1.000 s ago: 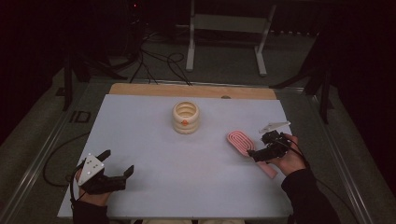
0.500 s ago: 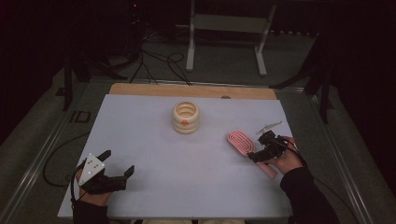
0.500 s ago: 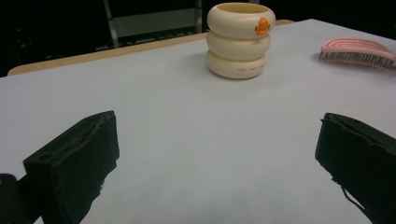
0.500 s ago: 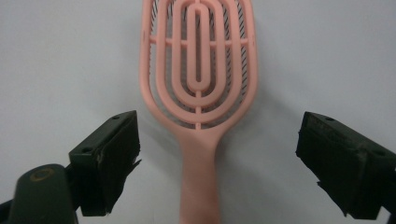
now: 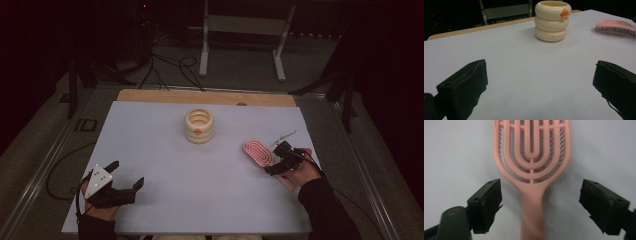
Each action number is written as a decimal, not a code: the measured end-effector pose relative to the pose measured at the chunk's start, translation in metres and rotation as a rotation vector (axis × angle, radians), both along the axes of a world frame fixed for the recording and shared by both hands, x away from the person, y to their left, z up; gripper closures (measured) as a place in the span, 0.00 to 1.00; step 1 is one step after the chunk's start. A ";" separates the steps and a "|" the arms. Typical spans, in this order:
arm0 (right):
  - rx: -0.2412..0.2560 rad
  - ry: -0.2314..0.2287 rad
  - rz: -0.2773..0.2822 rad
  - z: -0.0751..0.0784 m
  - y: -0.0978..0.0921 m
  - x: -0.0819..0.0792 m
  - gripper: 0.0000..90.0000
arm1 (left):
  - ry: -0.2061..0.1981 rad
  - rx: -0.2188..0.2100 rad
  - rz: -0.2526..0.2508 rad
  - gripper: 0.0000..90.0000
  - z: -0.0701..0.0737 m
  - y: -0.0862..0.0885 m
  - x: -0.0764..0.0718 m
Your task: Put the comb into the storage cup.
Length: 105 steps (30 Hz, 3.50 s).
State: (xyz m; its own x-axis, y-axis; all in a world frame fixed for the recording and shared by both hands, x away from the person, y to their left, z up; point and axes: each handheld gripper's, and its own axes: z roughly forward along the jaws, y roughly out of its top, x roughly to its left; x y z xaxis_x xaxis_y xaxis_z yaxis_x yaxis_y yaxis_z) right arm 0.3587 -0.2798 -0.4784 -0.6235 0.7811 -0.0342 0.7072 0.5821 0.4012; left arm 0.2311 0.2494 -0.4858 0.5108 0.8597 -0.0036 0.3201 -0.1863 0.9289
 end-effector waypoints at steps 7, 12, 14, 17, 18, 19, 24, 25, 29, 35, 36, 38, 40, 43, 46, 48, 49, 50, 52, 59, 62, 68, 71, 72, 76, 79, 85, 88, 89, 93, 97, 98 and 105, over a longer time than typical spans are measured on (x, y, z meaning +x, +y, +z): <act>0.012 0.061 -0.009 -0.006 -0.001 0.003 0.29 | 0.002 0.000 0.000 0.01 0.000 0.000 0.000; 0.017 0.075 -0.015 -0.007 -0.002 0.004 0.36 | 0.002 0.001 -0.001 0.01 0.000 0.000 0.000; 0.012 0.087 -0.013 -0.009 -0.002 0.003 0.39 | 0.002 0.002 -0.001 0.01 0.000 0.000 0.000; 0.007 0.097 -0.007 -0.009 -0.001 0.004 0.43 | 0.003 0.001 -0.001 0.01 0.000 0.000 0.000; 0.007 0.099 -0.007 -0.009 0.000 0.004 0.44 | 0.003 0.001 0.000 0.01 0.000 0.000 0.000; 0.007 0.099 -0.007 -0.009 0.000 0.004 0.44 | 0.003 0.001 0.000 0.01 0.000 0.000 0.000; -0.004 0.114 0.004 -0.010 0.001 0.005 0.51 | 0.003 0.002 -0.001 0.01 -0.001 -0.001 0.000; -0.006 0.119 0.007 -0.010 0.001 0.005 0.52 | 0.003 0.001 -0.001 0.01 -0.001 0.000 0.000; -0.023 0.134 0.026 -0.009 0.004 0.006 0.58 | 0.003 0.002 -0.001 0.01 -0.001 -0.001 0.000; -0.037 0.169 0.045 -0.009 0.008 0.008 0.64 | 0.004 0.002 -0.001 0.01 -0.001 0.000 0.000; -0.040 0.174 0.048 -0.010 0.009 0.009 0.64 | 0.004 0.002 -0.001 0.01 -0.001 0.000 0.000; -0.042 0.180 0.050 -0.011 0.009 0.009 0.65 | 0.004 0.002 -0.001 0.01 -0.001 0.000 0.000; -0.049 0.186 0.051 -0.011 0.010 0.011 0.65 | 0.004 0.003 -0.001 0.01 -0.001 -0.001 0.000; -0.052 0.190 0.051 -0.011 0.011 0.011 0.66 | 0.004 0.004 -0.002 0.01 -0.001 -0.001 0.001; -0.058 0.193 0.046 -0.011 0.011 0.013 0.68 | 0.004 0.005 -0.003 0.01 -0.001 -0.001 0.000; -0.059 0.194 0.044 -0.011 0.011 0.013 0.68 | 0.004 0.005 -0.003 0.01 -0.001 -0.001 0.000; -0.069 0.198 0.042 -0.011 0.012 0.014 0.70 | 0.005 0.005 -0.003 0.01 -0.001 -0.001 0.001; -0.075 0.200 0.039 -0.011 0.013 0.014 0.70 | 0.005 0.005 -0.004 0.01 -0.001 -0.001 0.001; -0.087 0.204 0.040 -0.011 0.014 0.015 0.71 | 0.003 0.006 -0.004 0.01 -0.001 -0.001 0.000; -0.108 0.219 0.039 -0.010 0.016 0.017 0.72 | 0.004 0.004 -0.004 0.01 -0.001 -0.001 0.000; -0.112 0.230 0.036 -0.010 0.017 0.018 0.72 | 0.004 0.006 -0.004 0.01 -0.001 -0.001 0.000; -0.138 0.240 0.043 -0.010 0.020 0.020 0.73 | 0.004 0.006 -0.004 0.01 -0.001 -0.001 0.000; -0.138 0.238 0.045 -0.010 0.020 0.020 0.75 | 0.005 0.006 -0.004 0.01 -0.001 -0.001 0.000; -0.142 0.239 0.047 -0.010 0.020 0.020 0.75 | 0.006 0.006 -0.004 0.01 -0.001 -0.001 0.000; -0.153 0.236 0.052 -0.010 0.021 0.019 0.76 | 0.007 0.008 -0.004 0.01 -0.001 -0.001 0.001; -0.156 0.235 0.056 -0.010 0.022 0.019 0.76 | 0.008 0.009 -0.005 0.01 -0.001 -0.001 0.001; -0.165 0.230 0.063 -0.009 0.023 0.017 0.77 | 0.011 0.011 -0.004 0.01 -0.002 -0.001 0.001; -0.165 0.224 0.067 -0.009 0.022 0.017 0.77 | 0.011 0.011 -0.004 0.01 -0.002 -0.001 0.001; -0.162 0.222 0.062 -0.009 0.023 0.017 0.77 | 0.012 0.012 -0.004 0.01 -0.002 -0.001 0.001; -0.146 0.210 0.052 -0.008 0.023 0.016 0.77 | 0.011 0.012 -0.004 0.01 -0.002 -0.002 0.001; -0.127 0.196 0.055 -0.005 0.022 0.016 0.77 | 0.013 0.012 -0.003 0.01 -0.002 -0.001 0.001; -0.127 0.196 0.055 -0.005 0.022 0.016 0.77 | 0.013 0.012 -0.003 0.01 -0.002 -0.001 0.001; -0.064 0.172 0.043 0.003 0.019 0.015 0.77 | 0.013 0.013 -0.004 0.01 -0.002 -0.001 0.001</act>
State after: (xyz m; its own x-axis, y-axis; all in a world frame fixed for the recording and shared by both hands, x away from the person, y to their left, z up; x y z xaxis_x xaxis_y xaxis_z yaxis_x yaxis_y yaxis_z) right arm 0.3735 -0.2610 -0.4757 -0.6571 0.7533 0.0272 0.7361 0.6335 0.2382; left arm 0.2322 0.2480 -0.4878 0.5145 0.8575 0.0013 0.3309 -0.1999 0.9222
